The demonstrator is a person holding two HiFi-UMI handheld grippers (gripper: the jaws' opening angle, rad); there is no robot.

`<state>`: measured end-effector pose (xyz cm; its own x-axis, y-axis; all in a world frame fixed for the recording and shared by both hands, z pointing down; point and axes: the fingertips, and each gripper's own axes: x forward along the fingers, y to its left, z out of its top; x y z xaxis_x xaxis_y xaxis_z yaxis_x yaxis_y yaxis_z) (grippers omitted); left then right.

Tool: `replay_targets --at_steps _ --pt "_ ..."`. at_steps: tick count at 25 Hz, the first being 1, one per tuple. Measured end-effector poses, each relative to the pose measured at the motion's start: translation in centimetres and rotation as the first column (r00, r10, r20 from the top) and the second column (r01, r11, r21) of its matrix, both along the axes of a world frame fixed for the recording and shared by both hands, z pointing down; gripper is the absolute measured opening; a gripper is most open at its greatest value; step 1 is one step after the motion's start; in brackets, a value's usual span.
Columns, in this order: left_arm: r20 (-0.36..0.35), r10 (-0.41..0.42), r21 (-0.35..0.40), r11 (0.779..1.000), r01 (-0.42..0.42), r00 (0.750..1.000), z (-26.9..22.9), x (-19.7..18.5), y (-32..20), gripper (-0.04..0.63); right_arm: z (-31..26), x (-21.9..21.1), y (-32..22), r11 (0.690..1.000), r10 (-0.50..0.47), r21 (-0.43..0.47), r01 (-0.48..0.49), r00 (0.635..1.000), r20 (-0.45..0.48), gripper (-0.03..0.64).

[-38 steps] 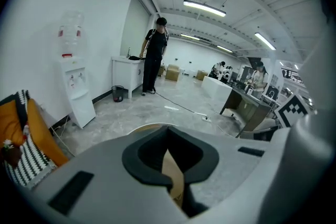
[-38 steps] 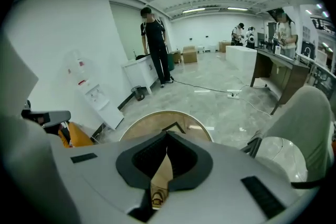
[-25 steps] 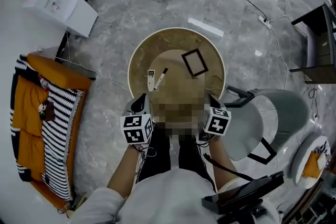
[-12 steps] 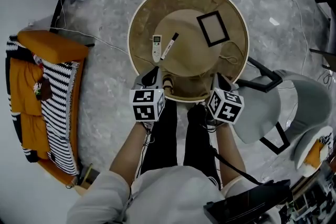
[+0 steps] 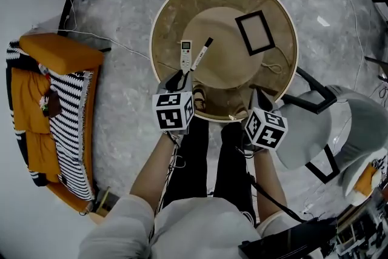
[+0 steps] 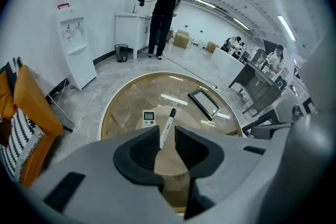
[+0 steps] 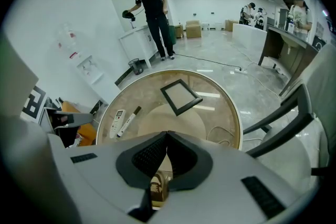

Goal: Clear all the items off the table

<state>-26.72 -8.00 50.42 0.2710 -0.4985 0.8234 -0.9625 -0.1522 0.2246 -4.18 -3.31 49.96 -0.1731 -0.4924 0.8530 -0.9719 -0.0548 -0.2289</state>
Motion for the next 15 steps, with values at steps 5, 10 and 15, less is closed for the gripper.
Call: replay_targets --at_steps 5,10,15 --pt "0.023 -0.036 -0.036 0.999 0.037 0.999 3.2 -0.8 -1.6 0.149 1.8 -0.4 -0.4 1.000 0.002 -0.022 -0.002 1.000 0.001 0.025" --pt "0.017 -0.066 -0.092 0.993 0.067 0.998 5.8 -1.3 -2.5 0.199 3.3 -1.4 -1.4 0.999 -0.016 -0.045 0.016 1.000 0.005 0.025" --pt "0.027 -0.074 -0.145 0.986 0.077 0.997 8.3 -1.5 -3.0 0.207 4.5 -1.7 -2.2 0.999 -0.012 -0.052 0.012 1.000 0.011 0.025"
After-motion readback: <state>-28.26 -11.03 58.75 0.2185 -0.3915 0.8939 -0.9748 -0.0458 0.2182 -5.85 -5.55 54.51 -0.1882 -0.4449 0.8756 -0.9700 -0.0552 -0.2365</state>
